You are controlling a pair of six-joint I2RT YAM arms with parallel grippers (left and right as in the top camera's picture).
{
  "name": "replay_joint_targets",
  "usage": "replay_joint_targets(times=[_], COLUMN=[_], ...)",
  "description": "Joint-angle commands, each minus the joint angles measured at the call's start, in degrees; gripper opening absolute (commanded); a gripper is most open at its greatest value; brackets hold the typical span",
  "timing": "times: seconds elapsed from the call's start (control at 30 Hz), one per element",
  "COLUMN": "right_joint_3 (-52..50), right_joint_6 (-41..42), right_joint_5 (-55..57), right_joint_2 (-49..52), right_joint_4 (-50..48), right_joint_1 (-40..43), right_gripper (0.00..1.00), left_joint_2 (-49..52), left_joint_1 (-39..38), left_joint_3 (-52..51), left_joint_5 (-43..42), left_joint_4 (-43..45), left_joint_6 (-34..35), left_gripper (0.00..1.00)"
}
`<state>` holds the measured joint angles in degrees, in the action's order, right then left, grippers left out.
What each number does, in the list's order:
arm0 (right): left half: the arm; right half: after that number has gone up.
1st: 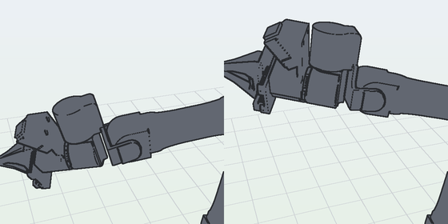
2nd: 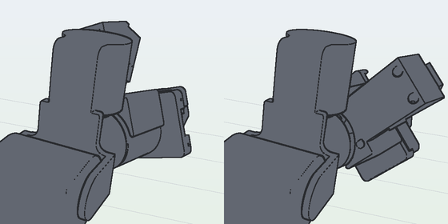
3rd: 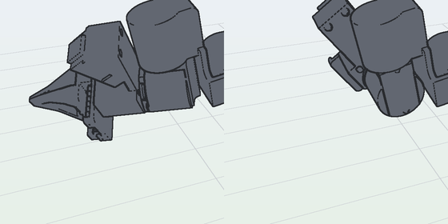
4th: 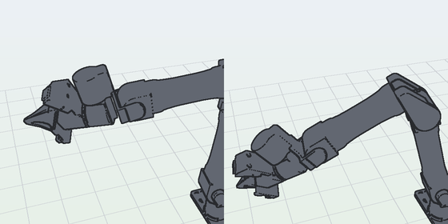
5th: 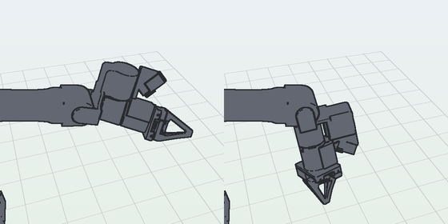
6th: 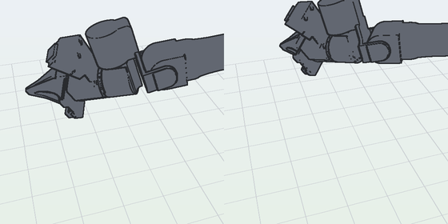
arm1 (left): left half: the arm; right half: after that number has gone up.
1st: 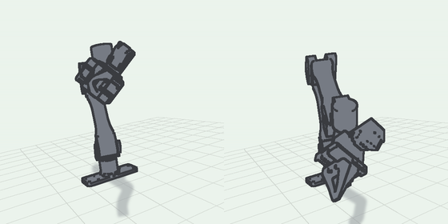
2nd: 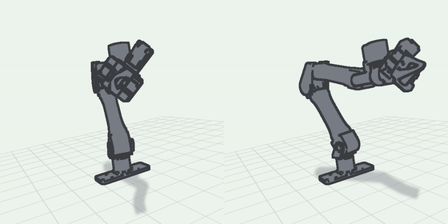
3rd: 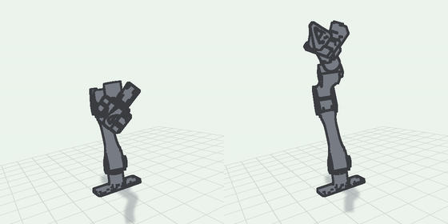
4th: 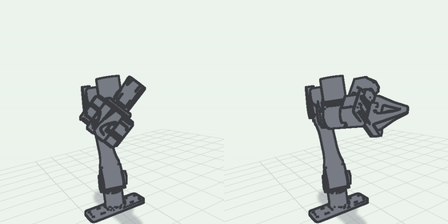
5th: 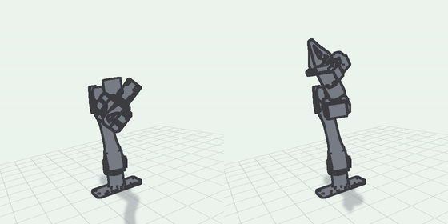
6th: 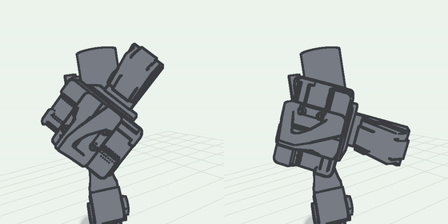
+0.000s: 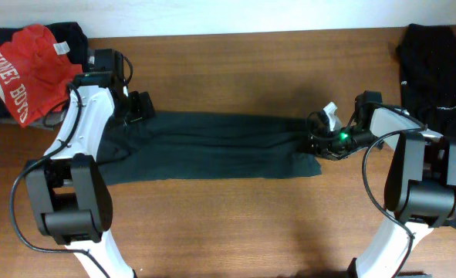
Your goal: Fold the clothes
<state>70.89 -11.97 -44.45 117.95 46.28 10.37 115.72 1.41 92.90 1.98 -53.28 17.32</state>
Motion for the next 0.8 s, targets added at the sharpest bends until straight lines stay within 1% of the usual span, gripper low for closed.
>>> replay_joint_targets(times=[0.0,0.07,0.1,0.13,0.23,0.33,0.4,0.5,0.67,0.77], right_joint_3=[-0.94,-0.94,-0.92,-0.92,-0.92,-0.74,-0.52,0.42,5.31,10.12], right_joint_6=[3.1,4.0,4.22,4.61,5.46,5.73,8.13,8.2,8.2,8.2], right_joint_5=[2.67,2.67,2.64,2.73,4.76,9.62,13.68,15.63,20.94,27.19], right_joint_2=[1.49,1.49,1.49,1.49,1.49,1.46,1.42,1.36,1.27,0.61], right_joint_4=[-1.44,-2.05,-2.43,-2.89,-3.28,-2.12,-1.11,0.94,7.93,13.62], right_joint_1=[-0.61,-0.61,-0.61,-0.61,-0.52,0.0,1.09,3.19,7.06,8.09], right_gripper=[0.36,0.27,0.22,0.13,0.04,0.04,0.04,0.04,0.03,0.04], left_joint_2=[-0.68,-0.68,-0.68,-0.68,-0.68,-0.66,-0.68,-0.68,-0.68,-0.68], left_joint_1=[-0.28,-0.28,-0.31,-0.31,-0.31,-0.31,-0.28,-0.31,-0.28,-0.31], left_joint_3=[0.74,0.74,0.74,0.74,0.74,0.74,0.74,0.74,0.74,0.74], left_joint_5=[0.35,0.35,0.35,0.35,0.35,0.35,0.33,0.33,0.33,0.15], left_joint_4=[0.09,0.09,0.09,0.09,0.11,0.09,0.09,0.09,0.04,0.07], left_joint_6=[-0.04,-0.04,-0.04,-0.04,-0.04,-0.04,-0.04,-0.04,-0.04,-0.04], left_gripper=[0.99,0.99,0.99,0.99,0.99,0.99,0.99,0.99,0.99,0.99])
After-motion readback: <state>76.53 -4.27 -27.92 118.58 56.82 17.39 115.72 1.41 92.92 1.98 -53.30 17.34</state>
